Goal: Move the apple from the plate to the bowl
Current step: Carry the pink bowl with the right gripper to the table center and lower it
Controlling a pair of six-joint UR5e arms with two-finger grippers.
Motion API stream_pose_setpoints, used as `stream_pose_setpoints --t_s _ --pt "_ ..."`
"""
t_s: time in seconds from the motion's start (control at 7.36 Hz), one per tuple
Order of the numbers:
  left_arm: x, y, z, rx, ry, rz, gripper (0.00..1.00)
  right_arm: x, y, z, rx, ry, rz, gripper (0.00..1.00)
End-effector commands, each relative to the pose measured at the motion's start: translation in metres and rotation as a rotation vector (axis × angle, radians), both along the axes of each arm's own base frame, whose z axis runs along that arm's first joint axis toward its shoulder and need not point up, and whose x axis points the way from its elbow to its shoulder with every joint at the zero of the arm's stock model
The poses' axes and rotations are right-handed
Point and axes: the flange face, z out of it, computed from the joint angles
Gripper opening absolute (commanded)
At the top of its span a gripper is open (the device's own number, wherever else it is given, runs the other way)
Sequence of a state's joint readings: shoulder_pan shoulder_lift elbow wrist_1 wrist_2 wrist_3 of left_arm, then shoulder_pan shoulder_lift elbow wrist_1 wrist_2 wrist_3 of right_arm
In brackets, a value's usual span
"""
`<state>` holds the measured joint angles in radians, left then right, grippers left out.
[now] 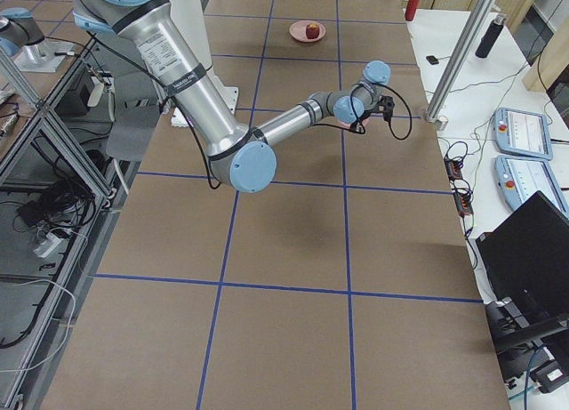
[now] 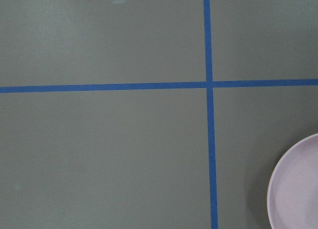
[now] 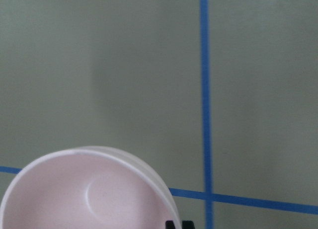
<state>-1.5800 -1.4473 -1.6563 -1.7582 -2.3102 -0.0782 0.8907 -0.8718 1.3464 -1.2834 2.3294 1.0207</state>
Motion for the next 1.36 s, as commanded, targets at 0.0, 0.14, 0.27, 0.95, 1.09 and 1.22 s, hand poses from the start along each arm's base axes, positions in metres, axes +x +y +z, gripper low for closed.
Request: stream_pose_setpoints --t_s 0.0,0.14,0.27,0.95,1.09,1.22 --pt "0.000 0.001 0.005 -0.007 0.000 0.001 0.98 -0.069 0.023 -0.042 -0.011 0.021 0.025 0.00" --pt "-0.001 0.001 0.005 -0.009 0.000 0.000 0.98 -0.082 0.029 -0.057 -0.019 0.012 0.020 0.00" --pt "0.000 0.001 0.005 -0.009 0.000 0.001 0.98 -0.098 0.038 -0.059 -0.005 0.024 0.027 0.00" --pt "-0.001 0.001 0.001 -0.002 0.000 -0.002 0.98 -0.135 0.025 -0.058 -0.019 0.080 0.032 0.00" --pt "-0.001 0.001 0.002 -0.004 0.000 -0.002 0.98 -0.135 0.025 -0.052 -0.026 0.085 0.031 0.00" --pt "-0.001 0.001 -0.001 0.002 0.000 -0.002 0.98 -0.135 0.026 -0.049 -0.043 0.086 0.040 0.51"
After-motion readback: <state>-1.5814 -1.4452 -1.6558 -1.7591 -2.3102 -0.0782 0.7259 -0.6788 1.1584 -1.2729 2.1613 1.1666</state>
